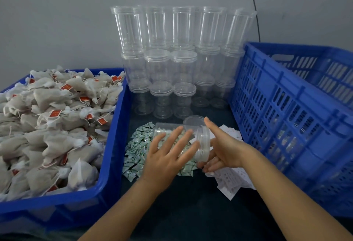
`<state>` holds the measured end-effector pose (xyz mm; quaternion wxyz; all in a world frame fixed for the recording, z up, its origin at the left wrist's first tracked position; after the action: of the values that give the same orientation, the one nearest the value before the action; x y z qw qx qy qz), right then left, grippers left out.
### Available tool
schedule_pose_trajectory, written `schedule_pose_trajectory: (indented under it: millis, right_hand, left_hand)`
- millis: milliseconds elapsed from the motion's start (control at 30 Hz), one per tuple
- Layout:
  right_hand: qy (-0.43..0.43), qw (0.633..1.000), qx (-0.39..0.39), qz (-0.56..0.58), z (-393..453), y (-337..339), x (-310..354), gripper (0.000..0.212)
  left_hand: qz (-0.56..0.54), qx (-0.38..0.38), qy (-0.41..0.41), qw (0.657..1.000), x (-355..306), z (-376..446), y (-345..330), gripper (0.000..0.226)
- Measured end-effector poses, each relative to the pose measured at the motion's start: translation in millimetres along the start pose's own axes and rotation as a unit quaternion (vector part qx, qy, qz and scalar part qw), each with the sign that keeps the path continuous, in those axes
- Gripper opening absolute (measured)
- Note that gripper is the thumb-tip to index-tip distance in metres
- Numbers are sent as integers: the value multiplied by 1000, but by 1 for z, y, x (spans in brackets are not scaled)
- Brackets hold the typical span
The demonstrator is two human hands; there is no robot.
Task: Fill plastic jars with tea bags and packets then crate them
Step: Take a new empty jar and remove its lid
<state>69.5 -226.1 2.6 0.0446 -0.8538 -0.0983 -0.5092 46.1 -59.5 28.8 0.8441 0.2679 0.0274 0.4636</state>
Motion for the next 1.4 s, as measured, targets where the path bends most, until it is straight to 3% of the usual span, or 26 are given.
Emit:
schedule_pose_trajectory:
  millis: [100, 167, 267, 333, 567, 733, 867, 967, 1067, 1200, 1300, 1367, 1400]
  right_hand:
    - [6, 1000, 14, 12, 2, -4, -1, 107]
    - [24, 1000, 5, 8, 2, -6, -1, 94]
    - [77, 995, -39, -55, 3, -4, 6, 64]
    - [125, 982, -46, -137, 0, -2, 15, 47]
    - [246, 935, 12, -257, -11, 3, 44, 81]
    - [313, 917, 31, -246, -16, 6, 61, 68]
    - [348, 906, 64, -232, -20, 9, 69, 72]
    - [376, 897, 90, -213, -24, 9, 72, 71]
    - [407, 891, 129, -154, -27, 5, 76, 77]
    - [398, 893, 196, -69, -25, 1, 74, 75]
    - [396, 891, 223, -16, -21, -5, 72, 74]
    - [396, 884, 247, 20, -20, -9, 72, 74]
    - [393, 880, 264, 40, -19, -9, 71, 75]
  left_hand:
    - [-9, -20, 1, 1000, 0, -5, 1, 31]
    - [-21, -6, 15, 1000, 2, -5, -3, 37]
    - [-94, 89, 80, 988, 7, -6, -12, 65]
    - [-165, 165, 144, 962, 12, -6, -18, 79]
    - [-371, 330, 312, 810, 26, 6, -27, 91]
    - [-370, 330, 292, 818, 35, 27, -22, 92]
    - [-421, 365, 310, 770, 43, 35, -21, 92]
    - [-489, 413, 346, 686, 46, 36, -22, 84]
    - [-619, 433, 383, 532, 39, 34, -22, 74]
    - [-717, 454, 405, 340, 18, 21, -26, 102]
    - [-779, 445, 389, 207, -3, 14, -25, 96]
    - [-805, 422, 392, 140, -12, 13, -22, 96]
    - [-813, 409, 395, 125, -13, 15, -20, 98]
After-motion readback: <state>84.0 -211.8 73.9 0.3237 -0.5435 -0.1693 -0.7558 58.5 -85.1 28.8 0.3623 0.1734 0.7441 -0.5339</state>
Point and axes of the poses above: each hand's wrist, its own z-axis towards the middle knuckle, its own y-axis out of the back of the hand, x = y × z, the point moved 5 cm from there along z, towards the middle knuckle, and after that the axes turned 11 degrees about y, right-handed, at the moved point
